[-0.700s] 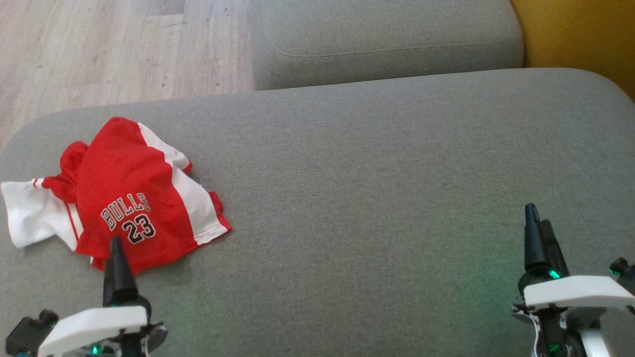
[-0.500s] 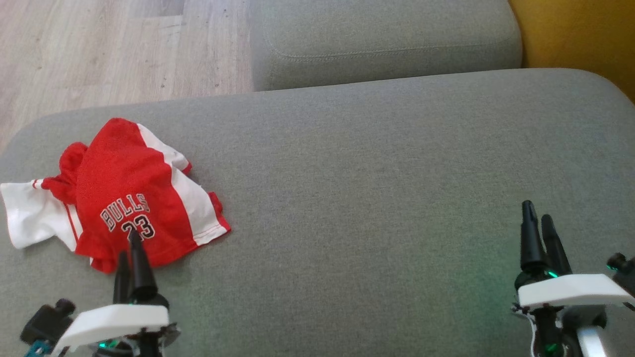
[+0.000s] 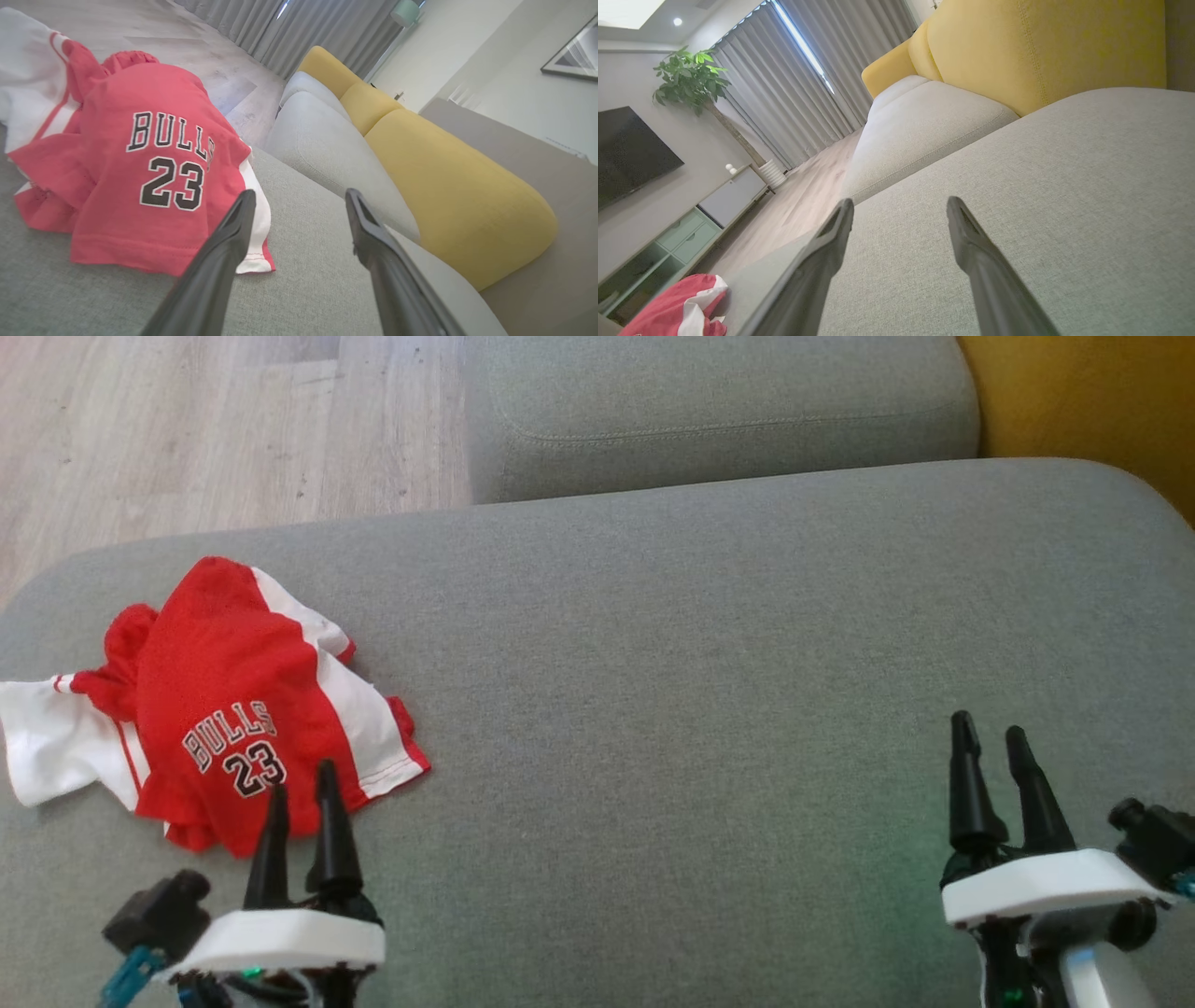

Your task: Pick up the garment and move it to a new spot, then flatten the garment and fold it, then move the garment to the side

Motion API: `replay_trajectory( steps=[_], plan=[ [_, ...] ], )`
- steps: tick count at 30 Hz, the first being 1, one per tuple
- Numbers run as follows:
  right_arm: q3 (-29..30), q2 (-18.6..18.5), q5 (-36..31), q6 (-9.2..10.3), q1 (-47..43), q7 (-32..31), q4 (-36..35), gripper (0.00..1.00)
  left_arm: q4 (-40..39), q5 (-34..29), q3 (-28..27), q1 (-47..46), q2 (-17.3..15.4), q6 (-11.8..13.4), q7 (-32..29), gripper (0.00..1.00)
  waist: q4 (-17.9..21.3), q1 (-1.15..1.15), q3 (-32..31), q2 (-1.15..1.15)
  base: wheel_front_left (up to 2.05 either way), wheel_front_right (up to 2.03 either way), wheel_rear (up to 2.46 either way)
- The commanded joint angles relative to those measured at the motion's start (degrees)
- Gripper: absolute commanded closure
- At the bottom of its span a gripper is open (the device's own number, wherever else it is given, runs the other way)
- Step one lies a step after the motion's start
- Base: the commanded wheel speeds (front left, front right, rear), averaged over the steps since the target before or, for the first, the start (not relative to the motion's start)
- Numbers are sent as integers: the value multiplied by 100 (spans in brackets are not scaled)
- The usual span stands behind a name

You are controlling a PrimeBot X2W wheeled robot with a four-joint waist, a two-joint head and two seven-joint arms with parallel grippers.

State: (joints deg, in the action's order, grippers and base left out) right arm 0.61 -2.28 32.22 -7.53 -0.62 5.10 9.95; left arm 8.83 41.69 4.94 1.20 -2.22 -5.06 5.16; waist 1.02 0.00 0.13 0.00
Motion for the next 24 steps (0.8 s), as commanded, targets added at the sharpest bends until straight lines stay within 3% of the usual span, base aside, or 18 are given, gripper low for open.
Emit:
replay_trajectory(
  steps=[1,6,12,24],
  plan=[
    [-136,-38,-256,2,290,90,-239,0,-235,-269,-12,-218,-85,-5,80,0,6,0,4,0,0,0,0],
    [-217,-39,-595,3,287,158,-233,0,-191,-691,132,-241,-161,60,148,0,19,0,8,0,0,0,0],
    [-245,-42,-1260,3,300,276,-250,0,-81,-1395,432,-293,-329,320,266,0,40,0,9,0,0,0,0],
    [-417,-47,-2343,3,319,478,-226,0,-14,-2231,943,-370,-595,695,470,0,78,0,6,0,0,0,0]
  ],
)
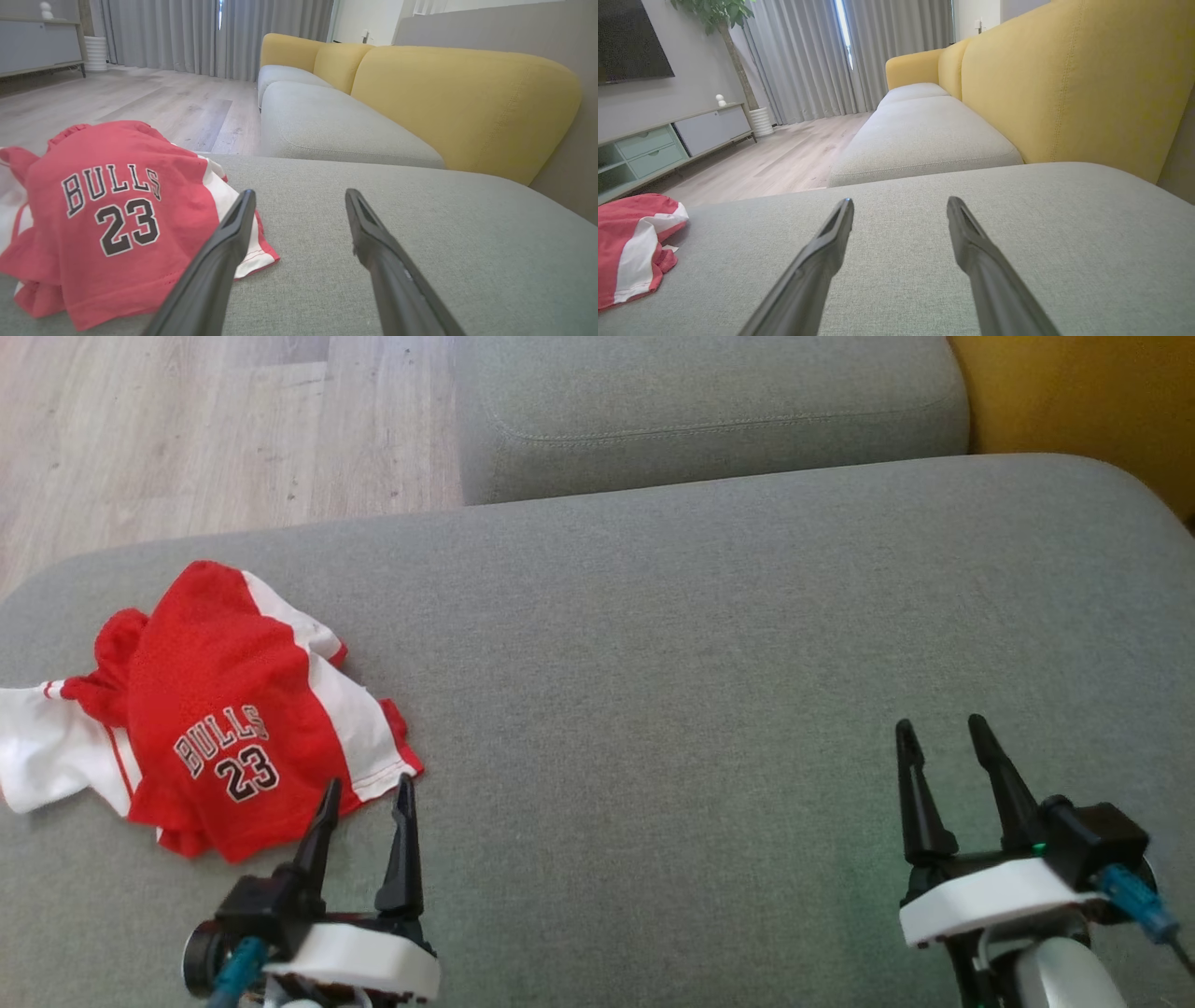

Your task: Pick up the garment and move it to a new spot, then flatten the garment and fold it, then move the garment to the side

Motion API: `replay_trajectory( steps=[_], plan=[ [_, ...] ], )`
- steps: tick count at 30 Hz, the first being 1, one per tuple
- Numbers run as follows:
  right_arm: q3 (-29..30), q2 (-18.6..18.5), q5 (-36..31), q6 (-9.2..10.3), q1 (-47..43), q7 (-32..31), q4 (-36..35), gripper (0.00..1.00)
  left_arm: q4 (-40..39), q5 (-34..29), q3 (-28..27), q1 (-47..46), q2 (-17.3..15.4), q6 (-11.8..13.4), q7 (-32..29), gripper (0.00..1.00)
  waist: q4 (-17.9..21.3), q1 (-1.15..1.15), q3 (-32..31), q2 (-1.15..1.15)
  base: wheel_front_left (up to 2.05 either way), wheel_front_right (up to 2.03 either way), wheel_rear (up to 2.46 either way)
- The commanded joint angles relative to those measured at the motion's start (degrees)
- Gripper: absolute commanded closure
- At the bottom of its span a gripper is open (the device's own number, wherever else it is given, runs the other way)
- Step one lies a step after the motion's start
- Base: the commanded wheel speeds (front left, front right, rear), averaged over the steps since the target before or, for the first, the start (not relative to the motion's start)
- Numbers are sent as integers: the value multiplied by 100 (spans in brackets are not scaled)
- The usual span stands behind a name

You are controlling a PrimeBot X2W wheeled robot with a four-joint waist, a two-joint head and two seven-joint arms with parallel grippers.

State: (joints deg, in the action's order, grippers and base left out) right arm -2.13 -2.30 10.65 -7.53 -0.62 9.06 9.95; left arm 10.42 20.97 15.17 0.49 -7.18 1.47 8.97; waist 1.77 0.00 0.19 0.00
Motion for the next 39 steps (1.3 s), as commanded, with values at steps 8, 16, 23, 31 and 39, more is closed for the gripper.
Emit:
replay_trajectory(
  steps=[8,16,23,31,39],
  plan=[
    [-269,-48,-900,4,365,218,-328,0,-93,-794,286,-416,-289,286,225,0,41,0,7,0,0,0,0],
    [-386,-52,-1233,4,361,353,-493,0,-228,-980,518,-439,-284,370,360,0,40,0,-6,0,0,0,0],
    [-293,-54,-706,4,262,471,-508,0,-577,-757,40,-232,-5,164,479,0,22,0,-26,0,0,0,0],
    [-279,-57,-441,4,149,589,-294,0,-501,-1030,-328,4,228,-255,598,0,4,0,-67,0,0,0,0],
    [-320,-57,-246,4,148,594,-66,0,-201,-1195,-451,6,362,-496,603,0,-3,0,-101,0,0,0,0]
  ],
)
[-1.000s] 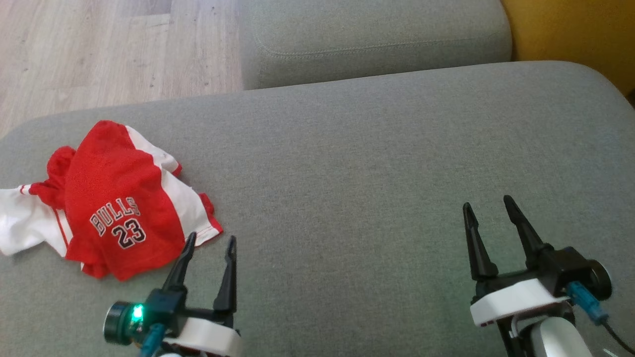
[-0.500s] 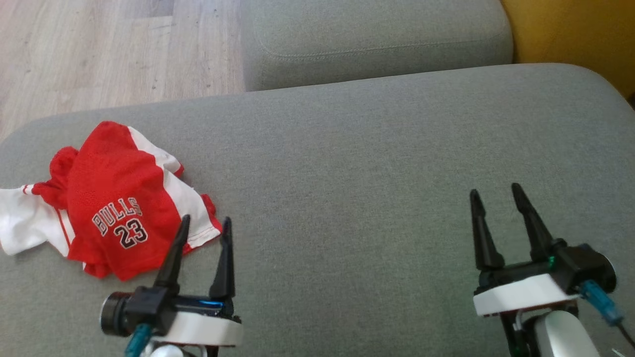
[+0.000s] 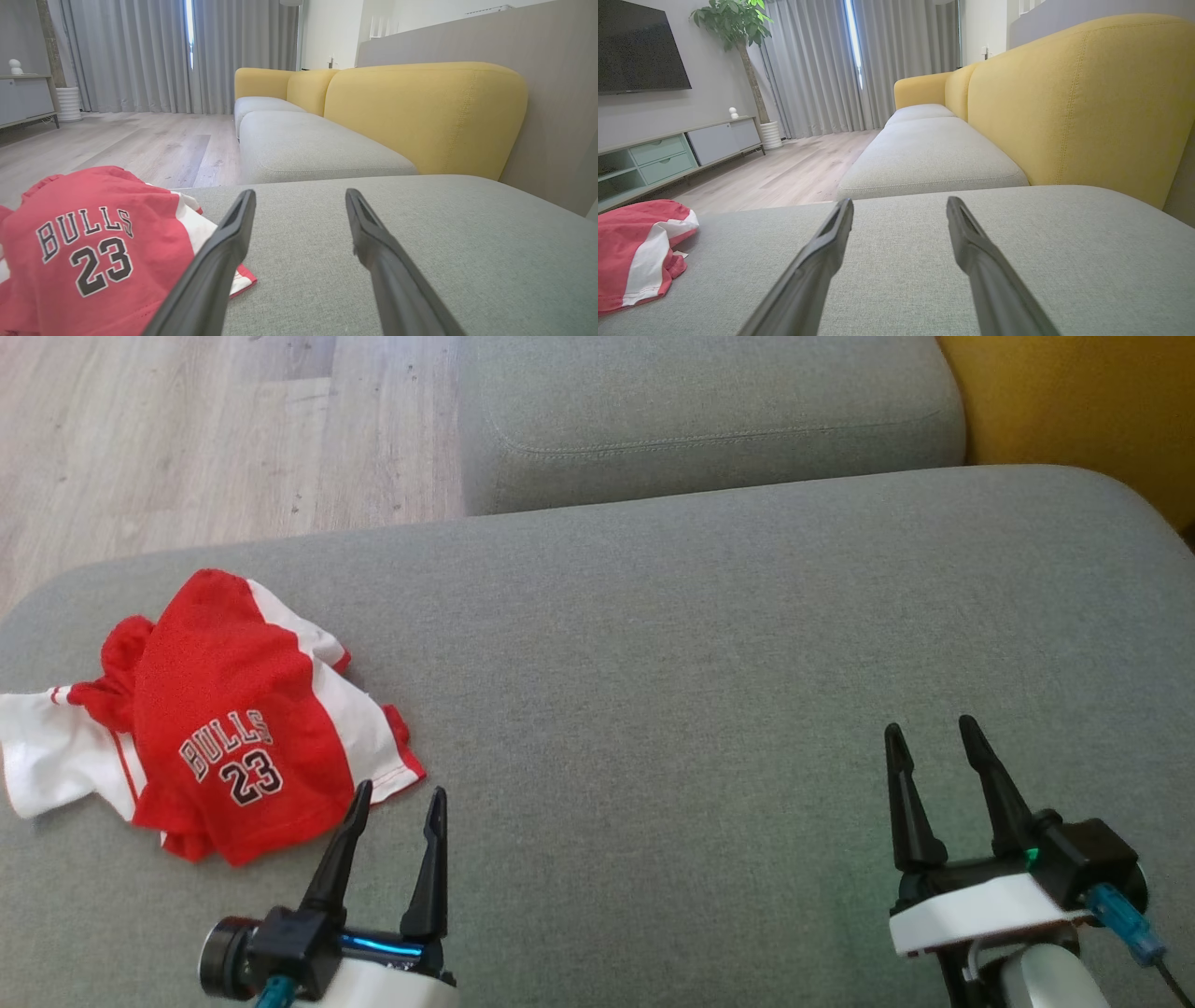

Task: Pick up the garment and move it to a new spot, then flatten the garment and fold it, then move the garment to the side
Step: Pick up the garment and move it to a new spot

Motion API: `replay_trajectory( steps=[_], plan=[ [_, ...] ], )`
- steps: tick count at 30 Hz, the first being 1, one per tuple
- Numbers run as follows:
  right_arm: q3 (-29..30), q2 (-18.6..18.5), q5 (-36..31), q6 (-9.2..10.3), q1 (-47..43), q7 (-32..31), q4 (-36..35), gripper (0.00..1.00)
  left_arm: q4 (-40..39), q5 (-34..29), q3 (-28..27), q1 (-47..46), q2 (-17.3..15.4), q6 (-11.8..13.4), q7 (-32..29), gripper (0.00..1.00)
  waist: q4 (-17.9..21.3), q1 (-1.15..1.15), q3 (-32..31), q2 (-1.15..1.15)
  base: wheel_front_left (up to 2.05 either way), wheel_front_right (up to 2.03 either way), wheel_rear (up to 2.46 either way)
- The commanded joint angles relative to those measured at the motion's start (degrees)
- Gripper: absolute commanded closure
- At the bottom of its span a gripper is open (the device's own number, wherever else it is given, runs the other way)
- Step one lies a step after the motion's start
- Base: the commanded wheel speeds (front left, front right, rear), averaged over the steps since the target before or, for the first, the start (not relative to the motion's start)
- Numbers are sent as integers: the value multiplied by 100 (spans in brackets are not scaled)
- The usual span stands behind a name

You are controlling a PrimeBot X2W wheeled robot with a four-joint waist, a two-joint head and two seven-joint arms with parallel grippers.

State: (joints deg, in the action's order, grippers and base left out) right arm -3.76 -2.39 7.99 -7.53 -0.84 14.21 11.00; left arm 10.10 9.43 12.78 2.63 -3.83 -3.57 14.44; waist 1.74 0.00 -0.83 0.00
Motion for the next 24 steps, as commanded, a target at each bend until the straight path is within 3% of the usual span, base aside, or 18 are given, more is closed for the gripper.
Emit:
replay_trajectory(
  steps=[1,17,24],
  plan=[
    [-163,-49,22,4,176,79,-167,0,-159,-52,-232,-213,36,-6,56,0,0,0,-1,0,0,0,0],
    [-180,-49,100,4,179,79,-110,0,-137,-146,-388,-220,91,-127,56,0,-84,0,-15,0,0,0,0],
    [-377,-49,106,4,132,79,-103,0,-144,-68,-515,-199,94,-63,56,0,-370,0,-53,0,0,0,0]
  ],
)
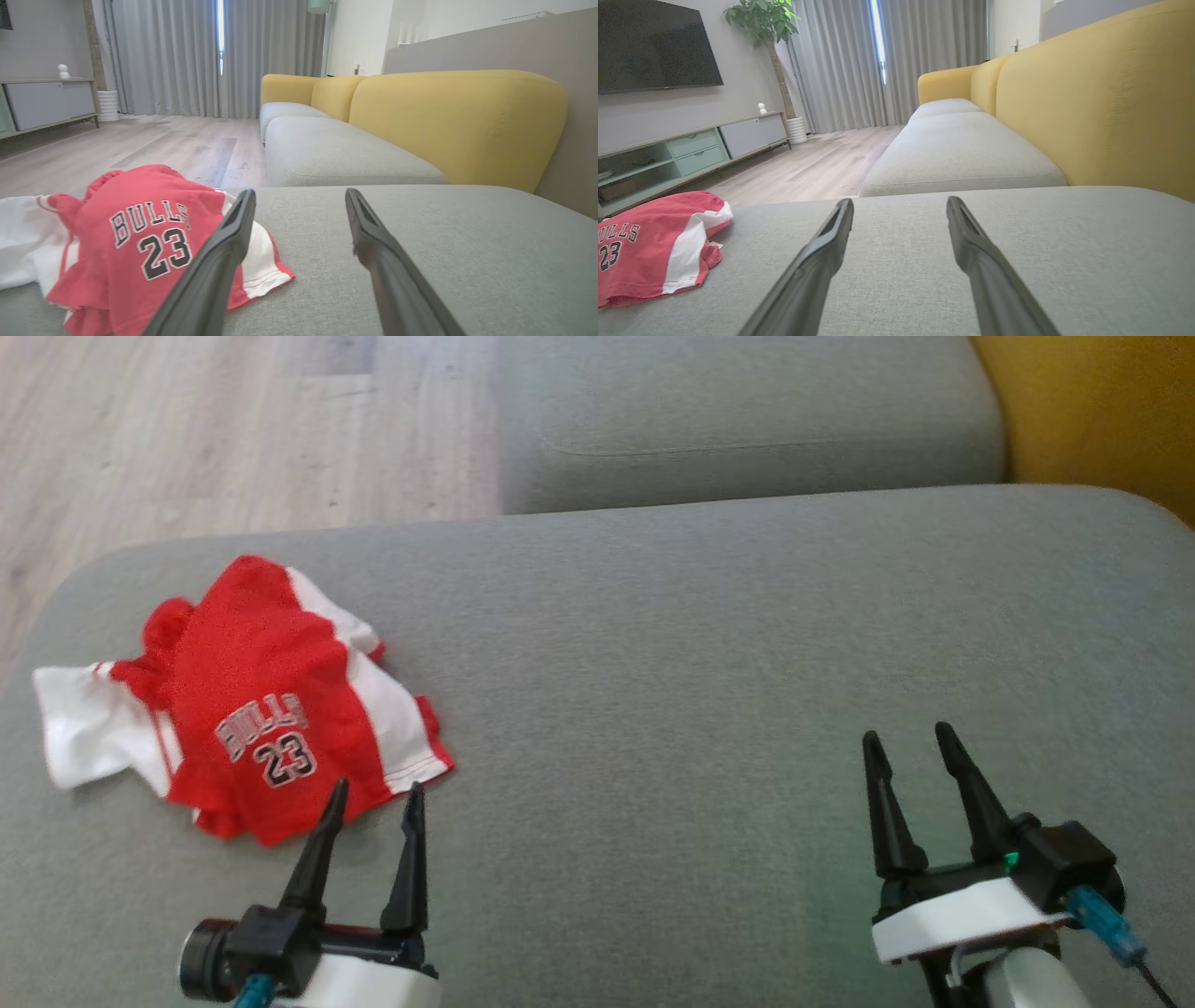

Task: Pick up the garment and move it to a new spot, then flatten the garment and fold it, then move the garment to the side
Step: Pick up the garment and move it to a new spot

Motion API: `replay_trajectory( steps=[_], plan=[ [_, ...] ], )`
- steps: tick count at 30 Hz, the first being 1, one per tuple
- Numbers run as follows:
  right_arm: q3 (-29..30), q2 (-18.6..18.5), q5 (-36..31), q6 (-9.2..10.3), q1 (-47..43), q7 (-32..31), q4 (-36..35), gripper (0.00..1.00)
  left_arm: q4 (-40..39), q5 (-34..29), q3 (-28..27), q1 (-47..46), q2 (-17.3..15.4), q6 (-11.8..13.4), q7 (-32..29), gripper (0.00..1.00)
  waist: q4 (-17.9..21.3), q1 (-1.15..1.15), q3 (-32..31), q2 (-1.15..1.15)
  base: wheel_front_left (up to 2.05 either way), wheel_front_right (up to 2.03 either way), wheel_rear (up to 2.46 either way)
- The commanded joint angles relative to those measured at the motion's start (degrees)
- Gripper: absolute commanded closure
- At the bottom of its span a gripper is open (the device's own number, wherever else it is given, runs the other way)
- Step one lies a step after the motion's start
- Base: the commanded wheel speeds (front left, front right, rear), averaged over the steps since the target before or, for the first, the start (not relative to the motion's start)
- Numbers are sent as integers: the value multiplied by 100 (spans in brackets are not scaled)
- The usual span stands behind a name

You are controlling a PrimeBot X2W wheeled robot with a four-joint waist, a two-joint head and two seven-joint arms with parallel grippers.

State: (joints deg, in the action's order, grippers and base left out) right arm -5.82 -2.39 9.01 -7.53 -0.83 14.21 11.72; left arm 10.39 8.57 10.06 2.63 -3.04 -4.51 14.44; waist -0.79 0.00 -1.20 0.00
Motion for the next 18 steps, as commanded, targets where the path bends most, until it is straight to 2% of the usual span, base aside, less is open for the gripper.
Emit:
replay_trajectory(
  steps=[1,12,18],
  plan=[
    [-199,-49,0,4,119,79,-173,0,-162,20,-271,-190,15,32,56,0,-188,0,-27,0,0,0,0],
    [-710,-49,8,4,40,79,-132,0,-174,-123,-542,-68,15,74,56,0,-963,0,-172,0,0,0,0],
    [-1072,-49,93,4,4,79,-100,0,-164,-114,-623,29,15,95,56,0,-1556,0,-280,0,0,0,0]
  ],
)
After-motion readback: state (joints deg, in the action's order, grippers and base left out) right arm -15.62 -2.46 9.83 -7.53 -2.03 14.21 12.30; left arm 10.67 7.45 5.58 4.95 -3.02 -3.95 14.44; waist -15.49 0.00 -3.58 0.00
